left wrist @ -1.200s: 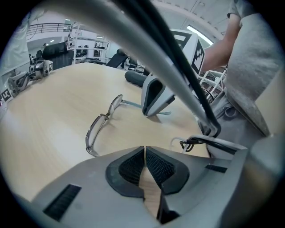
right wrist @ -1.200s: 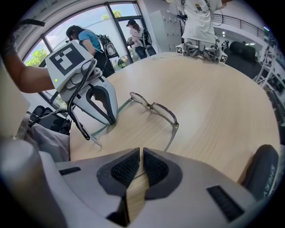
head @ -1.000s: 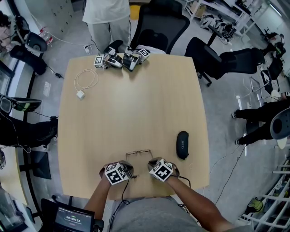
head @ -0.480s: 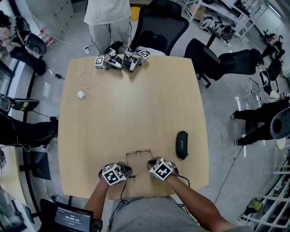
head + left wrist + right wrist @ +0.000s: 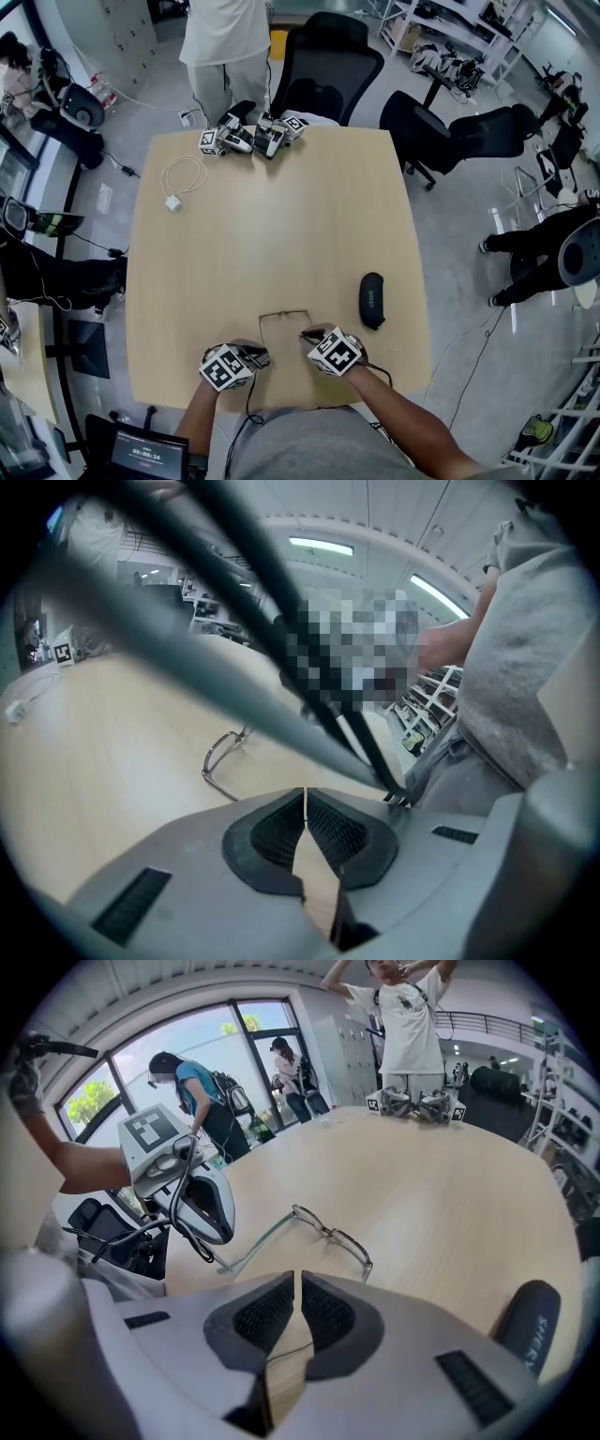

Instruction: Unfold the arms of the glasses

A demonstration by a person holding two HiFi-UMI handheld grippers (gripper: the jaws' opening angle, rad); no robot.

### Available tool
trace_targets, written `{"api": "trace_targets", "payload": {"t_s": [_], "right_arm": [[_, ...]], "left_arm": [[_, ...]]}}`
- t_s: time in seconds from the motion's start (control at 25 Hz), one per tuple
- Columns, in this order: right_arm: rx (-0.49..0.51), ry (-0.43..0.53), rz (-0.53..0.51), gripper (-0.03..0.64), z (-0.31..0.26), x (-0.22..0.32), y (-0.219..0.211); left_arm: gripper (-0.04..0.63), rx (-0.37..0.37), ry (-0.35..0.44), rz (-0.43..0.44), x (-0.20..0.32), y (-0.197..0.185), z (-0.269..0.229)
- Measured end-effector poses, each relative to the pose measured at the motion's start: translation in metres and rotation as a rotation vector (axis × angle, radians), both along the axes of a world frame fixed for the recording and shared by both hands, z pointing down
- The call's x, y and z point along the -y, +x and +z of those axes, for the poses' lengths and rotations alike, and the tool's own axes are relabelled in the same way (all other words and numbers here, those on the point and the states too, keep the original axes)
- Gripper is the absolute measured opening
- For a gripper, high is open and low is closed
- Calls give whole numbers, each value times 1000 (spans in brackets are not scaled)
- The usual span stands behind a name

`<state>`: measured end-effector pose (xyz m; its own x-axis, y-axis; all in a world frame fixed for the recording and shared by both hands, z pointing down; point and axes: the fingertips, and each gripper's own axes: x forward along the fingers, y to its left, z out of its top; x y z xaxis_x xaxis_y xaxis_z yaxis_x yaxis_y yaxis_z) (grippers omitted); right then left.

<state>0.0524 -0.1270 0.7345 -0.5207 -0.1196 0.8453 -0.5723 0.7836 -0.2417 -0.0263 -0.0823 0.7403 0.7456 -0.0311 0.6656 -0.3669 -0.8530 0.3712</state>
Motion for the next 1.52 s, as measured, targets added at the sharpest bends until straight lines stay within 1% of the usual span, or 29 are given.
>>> {"api": "trace_targets", "payload": {"t_s": [0.2,0.28,0.36,0.44,0.56,0.64,0.72,0.84,0.96,1.04,1.16,1.32,1.44,1.52], "right_arm": [[73,61,22,31,-36,-4,6],[96,89,28,31,-51,-7,11],[112,110,33,31,-61,-11,16],[118,125,36,31,-66,-16,23],[120,143,42,31,-72,-24,34],[127,159,47,31,-78,-32,41],[141,176,55,31,-87,-38,47],[186,189,79,31,-103,-51,53],[266,211,108,31,-126,-62,53],[318,245,124,31,-147,-61,53],[388,306,129,30,-182,-58,48],[477,384,85,30,-236,-63,33],[515,476,68,30,-279,-69,32],[529,543,62,30,-304,-71,27]], "left_arm": [[9,-71,55,-131,6,0,-41],[9,-87,82,-167,7,-1,-54],[9,-77,101,-181,4,-3,-57],[9,-57,104,-184,1,-8,-53],[9,1,99,-171,-7,-12,-41],[9,39,125,-157,-14,-12,-41],[9,28,154,-170,-18,-8,-52],[9,-32,194,-231,-28,2,-78],[9,-110,257,-318,-38,6,-113],[9,-158,313,-364,-39,8,-138],[9,-176,415,-383,-41,8,-175],[9,-202,542,-438,-55,0,-237],[9,-240,629,-479,-57,-5,-277],[9,-268,675,-489,-53,-11,-302]]}}
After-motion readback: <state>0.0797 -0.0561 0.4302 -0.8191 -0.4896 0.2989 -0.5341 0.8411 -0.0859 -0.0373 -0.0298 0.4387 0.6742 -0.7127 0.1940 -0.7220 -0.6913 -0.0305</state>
